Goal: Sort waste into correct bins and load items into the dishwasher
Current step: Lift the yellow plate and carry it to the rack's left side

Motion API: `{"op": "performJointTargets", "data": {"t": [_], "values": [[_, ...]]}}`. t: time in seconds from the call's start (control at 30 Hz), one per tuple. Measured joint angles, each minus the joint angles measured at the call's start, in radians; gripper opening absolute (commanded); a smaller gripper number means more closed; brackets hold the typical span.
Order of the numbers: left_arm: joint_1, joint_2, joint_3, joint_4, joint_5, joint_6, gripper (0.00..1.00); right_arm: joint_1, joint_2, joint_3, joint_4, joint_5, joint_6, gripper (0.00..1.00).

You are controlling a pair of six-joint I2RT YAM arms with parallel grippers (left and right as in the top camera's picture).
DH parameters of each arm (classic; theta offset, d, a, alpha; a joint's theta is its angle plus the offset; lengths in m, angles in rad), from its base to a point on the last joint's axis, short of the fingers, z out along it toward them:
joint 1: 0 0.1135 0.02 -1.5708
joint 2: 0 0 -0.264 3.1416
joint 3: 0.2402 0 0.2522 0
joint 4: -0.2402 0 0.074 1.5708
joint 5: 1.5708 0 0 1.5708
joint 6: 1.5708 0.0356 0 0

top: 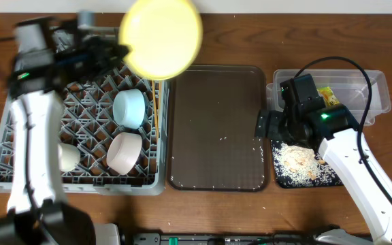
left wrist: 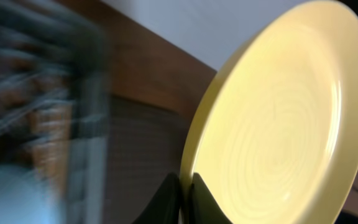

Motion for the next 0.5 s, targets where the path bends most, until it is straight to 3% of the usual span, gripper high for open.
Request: {"op": "performJointTargets", "data": {"t": [0.17,0.5], "values": [[0.182,-0.086,0.0,-0.186,-0.219,0.096,0.08,0.0,0.0,0.0,0.001,0.0,0.0,0.99],[0.368,-0.065,0.0,-0.216,-0.466,0.242,0.07,0.0,0.0,0.0,0.0,0.0,0.0,0.99]]}}
